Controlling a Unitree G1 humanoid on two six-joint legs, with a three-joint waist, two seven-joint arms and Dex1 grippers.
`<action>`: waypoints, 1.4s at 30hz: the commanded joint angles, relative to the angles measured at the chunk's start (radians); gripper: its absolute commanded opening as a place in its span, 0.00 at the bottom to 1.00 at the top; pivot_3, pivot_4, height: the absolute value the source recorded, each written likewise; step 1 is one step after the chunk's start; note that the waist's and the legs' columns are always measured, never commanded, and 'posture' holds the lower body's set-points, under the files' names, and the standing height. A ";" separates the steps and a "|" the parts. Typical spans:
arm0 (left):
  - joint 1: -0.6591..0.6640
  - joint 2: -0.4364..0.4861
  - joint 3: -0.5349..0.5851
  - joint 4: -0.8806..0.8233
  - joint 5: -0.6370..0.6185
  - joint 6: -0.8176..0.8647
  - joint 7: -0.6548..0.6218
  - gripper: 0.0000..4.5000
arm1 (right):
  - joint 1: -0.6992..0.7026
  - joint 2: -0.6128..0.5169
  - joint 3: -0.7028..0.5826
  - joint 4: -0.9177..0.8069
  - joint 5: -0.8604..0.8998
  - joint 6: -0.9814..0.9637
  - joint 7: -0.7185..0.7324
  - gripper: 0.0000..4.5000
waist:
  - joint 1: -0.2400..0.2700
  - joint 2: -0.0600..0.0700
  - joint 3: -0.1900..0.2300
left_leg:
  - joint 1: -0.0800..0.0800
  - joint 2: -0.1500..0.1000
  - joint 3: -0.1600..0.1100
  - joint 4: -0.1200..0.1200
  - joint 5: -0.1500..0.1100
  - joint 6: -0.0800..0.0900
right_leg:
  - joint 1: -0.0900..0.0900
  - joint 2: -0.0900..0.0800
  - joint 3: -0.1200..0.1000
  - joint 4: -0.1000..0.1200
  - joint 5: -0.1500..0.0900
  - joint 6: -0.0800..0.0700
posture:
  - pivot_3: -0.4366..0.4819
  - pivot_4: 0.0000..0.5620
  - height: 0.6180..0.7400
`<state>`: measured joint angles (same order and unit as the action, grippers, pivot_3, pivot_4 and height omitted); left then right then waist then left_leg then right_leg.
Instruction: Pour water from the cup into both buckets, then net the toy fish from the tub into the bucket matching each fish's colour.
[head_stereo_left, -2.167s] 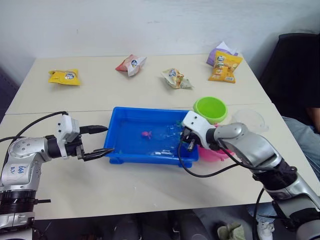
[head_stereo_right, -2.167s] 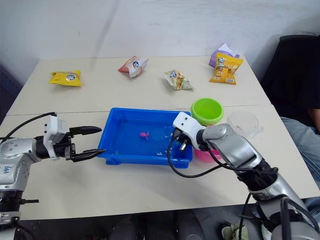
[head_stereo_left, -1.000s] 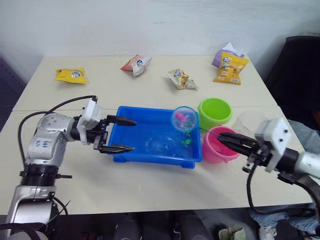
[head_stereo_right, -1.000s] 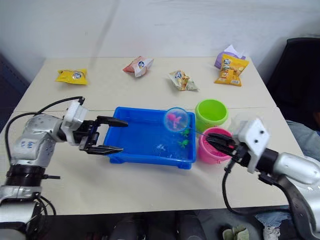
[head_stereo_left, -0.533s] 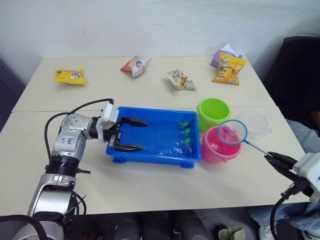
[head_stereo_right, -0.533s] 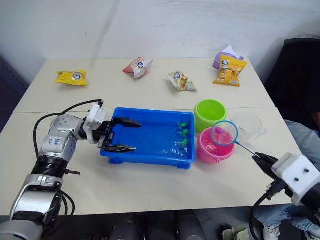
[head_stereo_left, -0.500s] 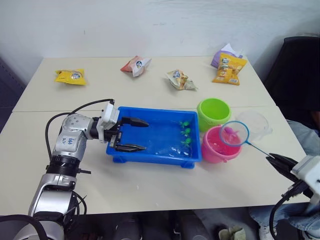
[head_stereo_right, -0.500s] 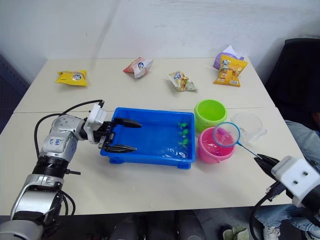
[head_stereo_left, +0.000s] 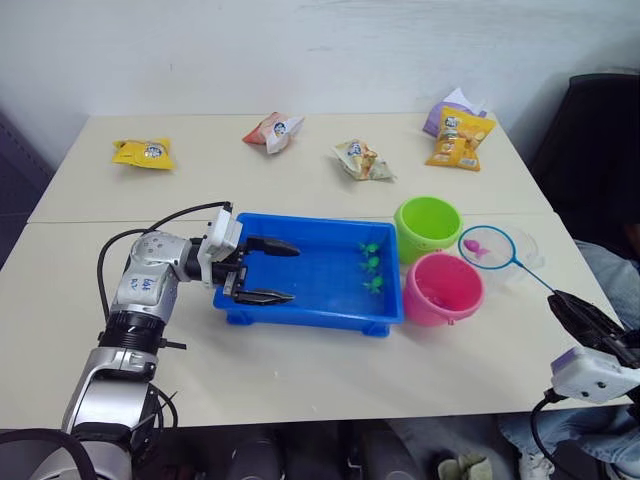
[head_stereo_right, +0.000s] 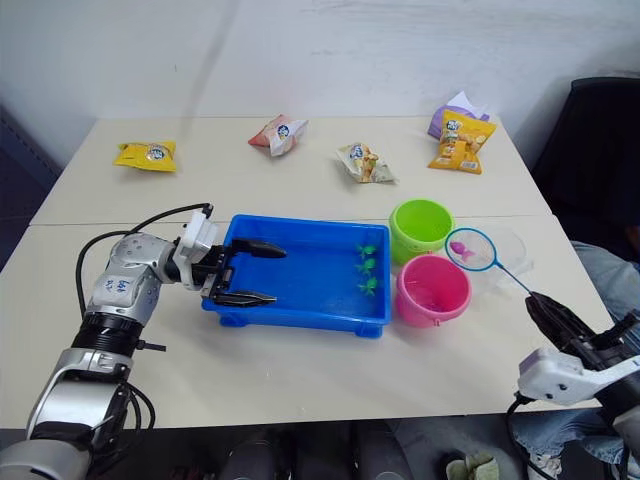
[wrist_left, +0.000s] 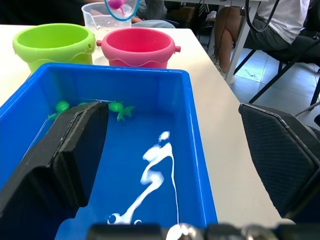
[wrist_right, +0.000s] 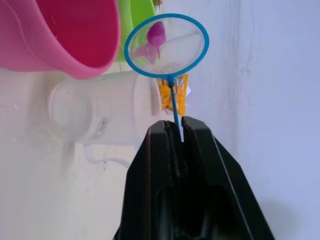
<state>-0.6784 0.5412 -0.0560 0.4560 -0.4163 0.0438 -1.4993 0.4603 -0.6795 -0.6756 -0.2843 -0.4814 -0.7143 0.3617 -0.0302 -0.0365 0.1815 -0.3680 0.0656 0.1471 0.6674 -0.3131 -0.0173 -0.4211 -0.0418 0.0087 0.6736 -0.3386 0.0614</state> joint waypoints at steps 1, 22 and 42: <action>-0.008 -0.005 0.017 0.004 0.001 -0.011 -0.005 1.00 | 0.003 -0.022 -0.028 0.009 -0.100 -0.079 -0.093 0.00 | 0.000 0.000 0.000 | 0.000 0.000 0.000 0.000 0.000 0.000 | 0.000 0.000 0.000 0.000 0.000 0.000 | 0.48 0.27 0.99; -0.006 -0.009 0.016 -0.038 -0.002 0.019 0.023 1.00 | 0.055 -0.036 0.050 -0.034 0.028 0.003 -0.161 0.00 | -0.001 0.000 0.000 | 0.001 0.000 0.000 0.000 0.000 -0.001 | 0.001 0.000 0.000 0.001 0.000 0.000 | 0.48 0.27 0.99; 0.062 0.057 0.057 -0.139 -0.011 0.065 0.070 1.00 | -0.598 -0.457 0.576 -0.418 1.965 1.539 -0.419 0.00 | -0.001 0.000 0.000 | 0.007 0.002 -0.006 -0.002 -0.001 0.002 | 0.011 -0.002 -0.002 -0.005 0.000 0.000 | 0.48 0.27 0.99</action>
<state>-0.6261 0.5864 -0.0183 0.3637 -0.4115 0.1004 -1.4341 -0.1016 -1.1401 -0.1355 -0.7295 1.3943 0.7683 0.0104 -0.0314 -0.0364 0.1818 -0.3614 0.0677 0.1410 0.6657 -0.3137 -0.0156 -0.4104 -0.0443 0.0063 0.6682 -0.3388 0.0609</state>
